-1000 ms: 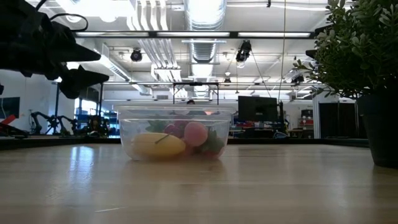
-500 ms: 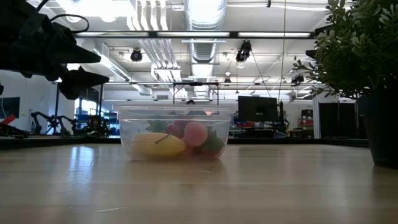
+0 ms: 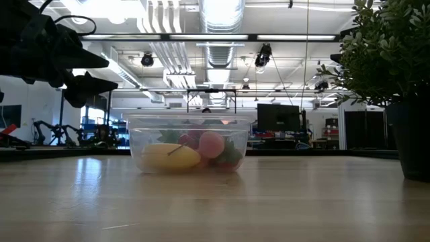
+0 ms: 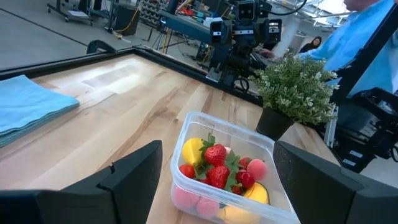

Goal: Pick and placing Produce into tupperware
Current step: Return to Home Position

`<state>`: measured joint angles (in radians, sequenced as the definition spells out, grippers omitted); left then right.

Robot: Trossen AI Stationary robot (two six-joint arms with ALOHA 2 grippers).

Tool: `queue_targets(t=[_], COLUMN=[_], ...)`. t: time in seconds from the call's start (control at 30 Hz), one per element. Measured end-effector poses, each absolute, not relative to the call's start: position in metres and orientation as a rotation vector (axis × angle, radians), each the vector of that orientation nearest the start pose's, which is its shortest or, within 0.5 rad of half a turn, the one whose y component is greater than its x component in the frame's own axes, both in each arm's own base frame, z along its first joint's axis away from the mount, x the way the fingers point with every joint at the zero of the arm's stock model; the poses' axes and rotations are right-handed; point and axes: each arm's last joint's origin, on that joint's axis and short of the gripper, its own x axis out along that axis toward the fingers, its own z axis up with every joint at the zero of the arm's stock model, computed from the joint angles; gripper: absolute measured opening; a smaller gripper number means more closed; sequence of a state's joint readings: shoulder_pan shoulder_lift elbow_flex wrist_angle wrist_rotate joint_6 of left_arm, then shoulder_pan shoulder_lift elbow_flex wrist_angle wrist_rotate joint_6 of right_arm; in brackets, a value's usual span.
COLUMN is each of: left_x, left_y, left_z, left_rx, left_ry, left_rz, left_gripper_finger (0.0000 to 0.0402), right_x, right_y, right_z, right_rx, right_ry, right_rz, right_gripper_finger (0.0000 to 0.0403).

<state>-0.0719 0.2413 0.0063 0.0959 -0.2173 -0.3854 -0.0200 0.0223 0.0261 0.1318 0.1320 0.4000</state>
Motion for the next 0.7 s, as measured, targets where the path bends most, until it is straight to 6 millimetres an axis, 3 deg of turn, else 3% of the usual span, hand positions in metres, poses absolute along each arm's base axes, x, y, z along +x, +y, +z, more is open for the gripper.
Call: queue_targets(t=[0.7], left_x=[0.1113], left_y=[-0.0018], left_z=[0.1542], left_rx=[-0.363], left_ry=[0.111], left_rz=[0.17], left_gripper_finger=[0.0293], right_x=[0.0963], right_y=[-0.0057], right_z=[0.1833], right_rx=[0.406], right_ry=[-0.164], right_rz=[-0.123], right_gripper_finger=[0.0246])
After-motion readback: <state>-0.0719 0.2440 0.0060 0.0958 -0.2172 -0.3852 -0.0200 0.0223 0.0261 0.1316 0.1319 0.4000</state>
